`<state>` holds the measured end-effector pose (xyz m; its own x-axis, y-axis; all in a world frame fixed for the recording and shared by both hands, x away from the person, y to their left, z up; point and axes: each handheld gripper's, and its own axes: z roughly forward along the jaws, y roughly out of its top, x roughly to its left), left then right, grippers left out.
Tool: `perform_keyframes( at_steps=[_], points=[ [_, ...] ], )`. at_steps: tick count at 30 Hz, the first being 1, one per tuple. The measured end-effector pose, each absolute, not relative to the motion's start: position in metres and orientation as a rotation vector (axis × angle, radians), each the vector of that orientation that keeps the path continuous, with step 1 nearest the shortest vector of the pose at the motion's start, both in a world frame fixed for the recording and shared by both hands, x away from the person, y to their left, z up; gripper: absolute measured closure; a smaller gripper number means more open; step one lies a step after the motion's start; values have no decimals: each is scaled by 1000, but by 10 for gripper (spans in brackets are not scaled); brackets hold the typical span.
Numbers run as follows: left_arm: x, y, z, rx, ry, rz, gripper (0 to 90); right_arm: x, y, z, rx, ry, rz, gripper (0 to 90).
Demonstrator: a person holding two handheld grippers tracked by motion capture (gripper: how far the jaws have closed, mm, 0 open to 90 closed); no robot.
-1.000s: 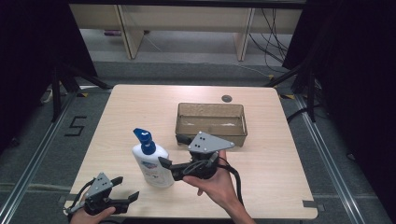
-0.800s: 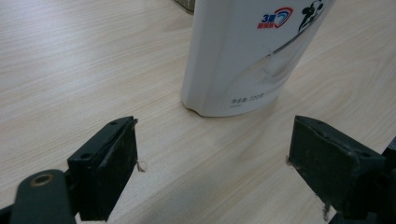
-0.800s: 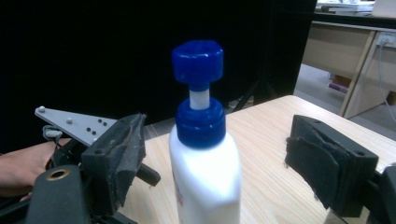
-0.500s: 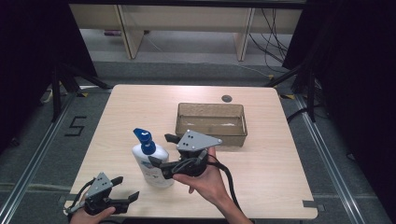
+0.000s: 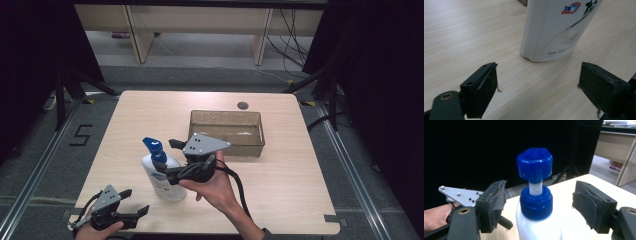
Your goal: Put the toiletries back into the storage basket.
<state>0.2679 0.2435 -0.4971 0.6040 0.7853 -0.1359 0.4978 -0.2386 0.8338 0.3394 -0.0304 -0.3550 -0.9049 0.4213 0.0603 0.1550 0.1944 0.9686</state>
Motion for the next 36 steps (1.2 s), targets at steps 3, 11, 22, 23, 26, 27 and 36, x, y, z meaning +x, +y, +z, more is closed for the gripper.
perform_keyframes(
  at_steps=[3, 11, 22, 23, 26, 27, 36],
  points=[
    [268, 244, -497, 1901, 1025, 388, 149, 341, -28, -355, 530, 2254, 1800, 304],
    [267, 244, -496, 1909, 1033, 394, 149, 347, -19, -358, 525, 2275, 1805, 356],
    [267, 244, -496, 1908, 1033, 392, 149, 351, -12, -358, 497, 2284, 1816, 446],
    [267, 244, -496, 1909, 1033, 393, 149, 350, -12, -359, 504, 2290, 1806, 461],
    [267, 244, -496, 1909, 1032, 391, 149, 353, -11, -360, 480, 2276, 1803, 495],
    [267, 244, -496, 1908, 1033, 391, 149, 353, -10, -360, 481, 2276, 1806, 511],
    [268, 244, -497, 1908, 1019, 383, 149, 352, -9, -360, 518, 2272, 1838, 607]
  ],
)
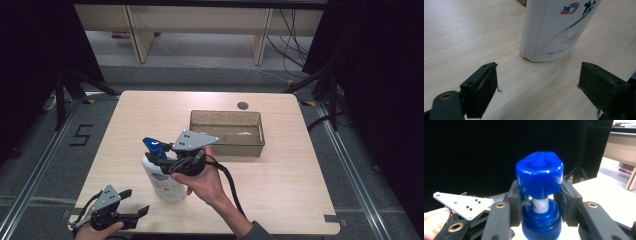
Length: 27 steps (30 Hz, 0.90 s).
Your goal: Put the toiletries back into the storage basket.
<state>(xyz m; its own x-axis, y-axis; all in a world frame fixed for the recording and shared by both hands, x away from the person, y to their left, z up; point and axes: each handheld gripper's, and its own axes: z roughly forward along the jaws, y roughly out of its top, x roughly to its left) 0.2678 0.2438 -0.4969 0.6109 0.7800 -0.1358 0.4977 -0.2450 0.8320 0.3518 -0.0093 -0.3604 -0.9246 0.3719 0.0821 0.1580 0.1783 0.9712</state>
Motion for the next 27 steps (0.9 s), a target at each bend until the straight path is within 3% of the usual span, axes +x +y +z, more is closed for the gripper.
perform_keyframes(
  at_steps=[27],
  points=[
    [267, 245, -496, 1898, 1021, 382, 149, 361, -14, -350, 543, 2181, 1774, 630]
  ],
)
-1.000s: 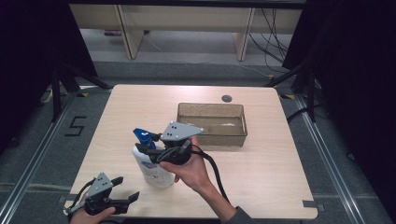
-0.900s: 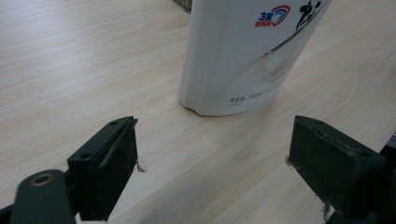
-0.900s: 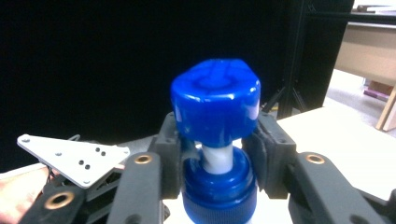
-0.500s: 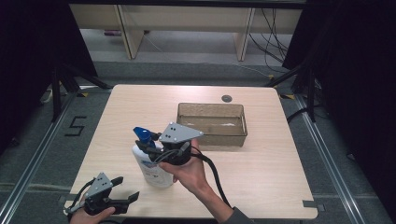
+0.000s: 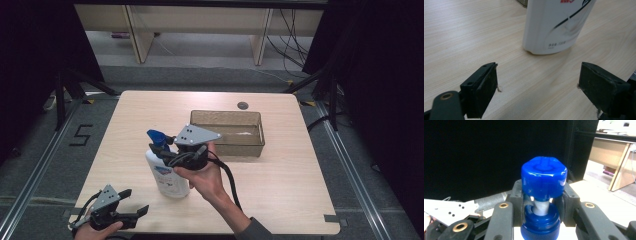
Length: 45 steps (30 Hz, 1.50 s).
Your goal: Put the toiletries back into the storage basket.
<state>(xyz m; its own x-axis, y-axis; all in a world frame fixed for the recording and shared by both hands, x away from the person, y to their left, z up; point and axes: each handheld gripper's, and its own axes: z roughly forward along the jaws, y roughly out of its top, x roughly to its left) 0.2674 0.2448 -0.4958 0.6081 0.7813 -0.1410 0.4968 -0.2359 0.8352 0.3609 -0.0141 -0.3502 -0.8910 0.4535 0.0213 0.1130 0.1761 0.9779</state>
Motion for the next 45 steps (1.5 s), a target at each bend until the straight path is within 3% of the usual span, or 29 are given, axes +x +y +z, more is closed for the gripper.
perform_keyframes(
  at_steps=[22, 45],
  points=[
    [267, 245, -495, 1901, 1032, 390, 149, 383, -46, -288, 602, 2075, 1773, 631],
    [267, 245, -495, 1902, 1034, 393, 149, 402, -87, -256, 698, 1949, 1729, 663]
  ],
)
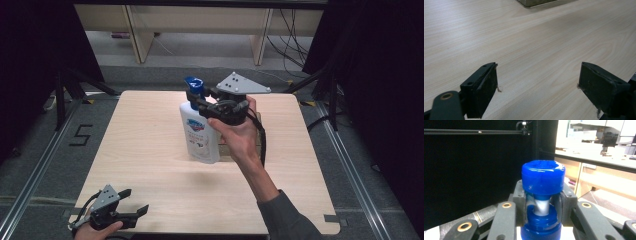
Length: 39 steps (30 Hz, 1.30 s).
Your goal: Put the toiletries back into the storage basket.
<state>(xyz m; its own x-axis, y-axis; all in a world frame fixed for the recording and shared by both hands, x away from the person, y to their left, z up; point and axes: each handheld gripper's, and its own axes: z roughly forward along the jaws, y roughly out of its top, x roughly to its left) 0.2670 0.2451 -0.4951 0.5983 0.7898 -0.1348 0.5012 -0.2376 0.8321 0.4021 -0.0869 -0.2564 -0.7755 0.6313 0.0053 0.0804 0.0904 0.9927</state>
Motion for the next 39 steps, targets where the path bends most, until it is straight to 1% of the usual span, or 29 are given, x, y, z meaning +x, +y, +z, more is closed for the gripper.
perform_keyframes(
  at_steps=[15, 23, 39],
  points=[
    [268, 243, -496, 1896, 1020, 383, 149, 420, -112, -248, 782, 1875, 1726, 663],
    [268, 245, -496, 1888, 1029, 386, 149, 434, -133, -245, 831, 1827, 1671, 662],
    [269, 245, -496, 1901, 1034, 394, 149, 463, -175, -256, 967, 1731, 1541, 662]
  ],
)
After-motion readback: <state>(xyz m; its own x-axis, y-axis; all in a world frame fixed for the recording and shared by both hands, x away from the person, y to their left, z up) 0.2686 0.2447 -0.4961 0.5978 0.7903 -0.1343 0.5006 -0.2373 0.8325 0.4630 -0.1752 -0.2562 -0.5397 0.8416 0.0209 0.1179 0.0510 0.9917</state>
